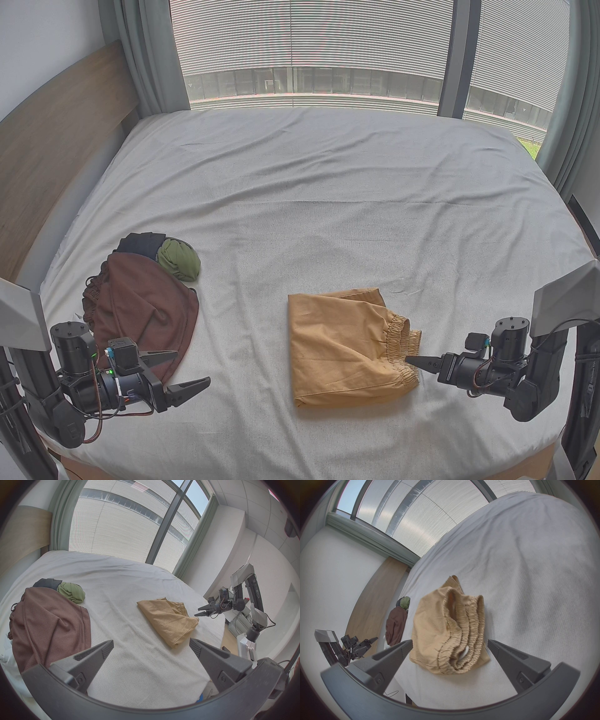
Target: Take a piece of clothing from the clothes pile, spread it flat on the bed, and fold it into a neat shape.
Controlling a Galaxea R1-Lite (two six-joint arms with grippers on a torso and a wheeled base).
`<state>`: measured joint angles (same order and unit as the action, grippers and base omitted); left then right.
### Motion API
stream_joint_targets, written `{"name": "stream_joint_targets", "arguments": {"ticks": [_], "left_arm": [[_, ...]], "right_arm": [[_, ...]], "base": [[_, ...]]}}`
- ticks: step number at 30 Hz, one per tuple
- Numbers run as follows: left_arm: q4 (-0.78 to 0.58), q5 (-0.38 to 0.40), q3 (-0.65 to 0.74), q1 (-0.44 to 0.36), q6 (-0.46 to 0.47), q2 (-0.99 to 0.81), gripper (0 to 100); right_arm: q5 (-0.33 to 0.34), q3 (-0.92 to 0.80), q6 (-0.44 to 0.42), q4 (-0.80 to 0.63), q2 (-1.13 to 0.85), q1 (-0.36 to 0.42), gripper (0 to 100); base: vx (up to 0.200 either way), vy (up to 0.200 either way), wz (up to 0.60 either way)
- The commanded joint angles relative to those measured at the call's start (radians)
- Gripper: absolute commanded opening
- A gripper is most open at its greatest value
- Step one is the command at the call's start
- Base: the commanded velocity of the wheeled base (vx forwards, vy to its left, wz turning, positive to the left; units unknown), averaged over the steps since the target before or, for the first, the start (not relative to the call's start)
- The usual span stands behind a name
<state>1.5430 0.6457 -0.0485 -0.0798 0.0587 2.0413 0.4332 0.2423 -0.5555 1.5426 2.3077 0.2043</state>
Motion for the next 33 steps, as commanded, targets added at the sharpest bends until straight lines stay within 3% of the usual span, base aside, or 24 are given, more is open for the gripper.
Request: {"name": "stream_joint_targets", "arguments": {"ticks": [1,12,20,33], "left_arm": [[0.0,0.0,0.004,-0.003,0.0,0.007,100],[0.0,0.0,0.013,-0.014,0.0,0.008,100],[0.0,0.0,0.019,-0.026,0.0,0.007,100],[0.0,0.0,0.019,-0.026,0.0,0.007,100]], "right_arm": [[0.001,0.014,-0.001,0.001,0.088,0.0,100],[0.001,0.051,-0.007,0.001,0.122,0.014,100],[-0.048,0.091,-0.02,0.001,0.161,0.063,100],[-0.048,0.129,-0.087,0.002,0.159,0.126,100]], "base": [[0.0,0.0,0.0],[0.0,0.0,0.0],[0.0,0.0,0.0],[0.0,0.0,0.0]]}}
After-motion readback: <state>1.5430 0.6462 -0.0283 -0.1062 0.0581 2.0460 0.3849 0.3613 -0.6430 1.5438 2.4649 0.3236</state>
